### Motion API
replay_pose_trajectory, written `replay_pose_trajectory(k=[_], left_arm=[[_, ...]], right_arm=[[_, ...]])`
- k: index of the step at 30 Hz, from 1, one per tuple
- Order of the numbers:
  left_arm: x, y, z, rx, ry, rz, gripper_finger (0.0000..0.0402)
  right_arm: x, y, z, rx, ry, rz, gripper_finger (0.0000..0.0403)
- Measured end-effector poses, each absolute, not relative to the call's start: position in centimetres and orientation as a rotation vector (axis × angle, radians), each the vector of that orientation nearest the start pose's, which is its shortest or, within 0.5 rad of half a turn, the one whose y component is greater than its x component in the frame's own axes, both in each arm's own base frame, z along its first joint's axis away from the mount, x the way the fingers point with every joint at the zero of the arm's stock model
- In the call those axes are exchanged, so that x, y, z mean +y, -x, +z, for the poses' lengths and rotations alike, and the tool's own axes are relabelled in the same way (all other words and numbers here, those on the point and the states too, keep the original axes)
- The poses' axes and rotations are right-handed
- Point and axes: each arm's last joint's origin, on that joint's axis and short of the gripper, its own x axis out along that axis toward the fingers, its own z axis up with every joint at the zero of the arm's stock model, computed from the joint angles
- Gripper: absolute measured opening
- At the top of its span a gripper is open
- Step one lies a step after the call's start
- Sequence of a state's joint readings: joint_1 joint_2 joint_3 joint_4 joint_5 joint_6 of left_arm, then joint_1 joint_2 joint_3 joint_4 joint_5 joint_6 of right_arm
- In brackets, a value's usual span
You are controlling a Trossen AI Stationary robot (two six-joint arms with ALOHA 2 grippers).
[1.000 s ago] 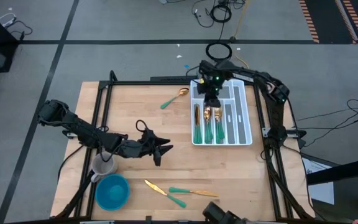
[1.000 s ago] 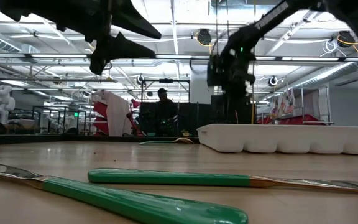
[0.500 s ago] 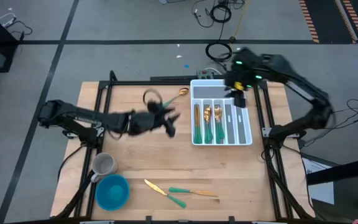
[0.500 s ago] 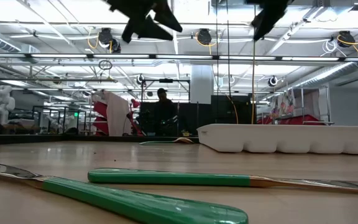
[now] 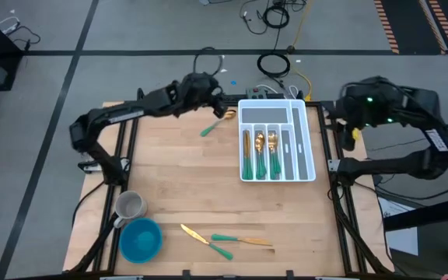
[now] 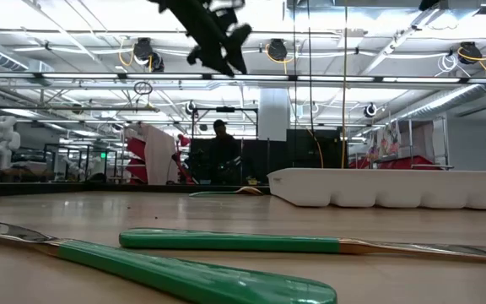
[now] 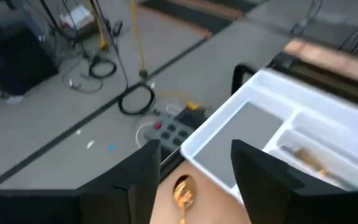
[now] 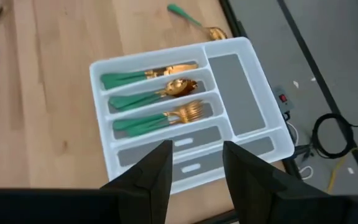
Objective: Sort silverware
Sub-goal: Put the green spoon into the white cutlery tray
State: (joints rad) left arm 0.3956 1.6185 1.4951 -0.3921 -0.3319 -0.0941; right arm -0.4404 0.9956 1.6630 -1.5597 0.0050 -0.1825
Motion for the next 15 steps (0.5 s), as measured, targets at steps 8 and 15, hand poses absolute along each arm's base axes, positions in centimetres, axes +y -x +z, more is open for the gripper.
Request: replay_pose_trajectory(k=[8,15], left_arm=[[18.9,-37.1,29.6,0.799,0.04,0.739,0.0259],[21.3,-38.7,23.2,0.977,0.022,0.764,0.0274]], right_arm=[[-3.4,-7.1,45.1,0.855,-0.123,-0.389,0.0135],[-3.6,-7.5,45.0,0.855,-0.155,-0.404,0.0135]])
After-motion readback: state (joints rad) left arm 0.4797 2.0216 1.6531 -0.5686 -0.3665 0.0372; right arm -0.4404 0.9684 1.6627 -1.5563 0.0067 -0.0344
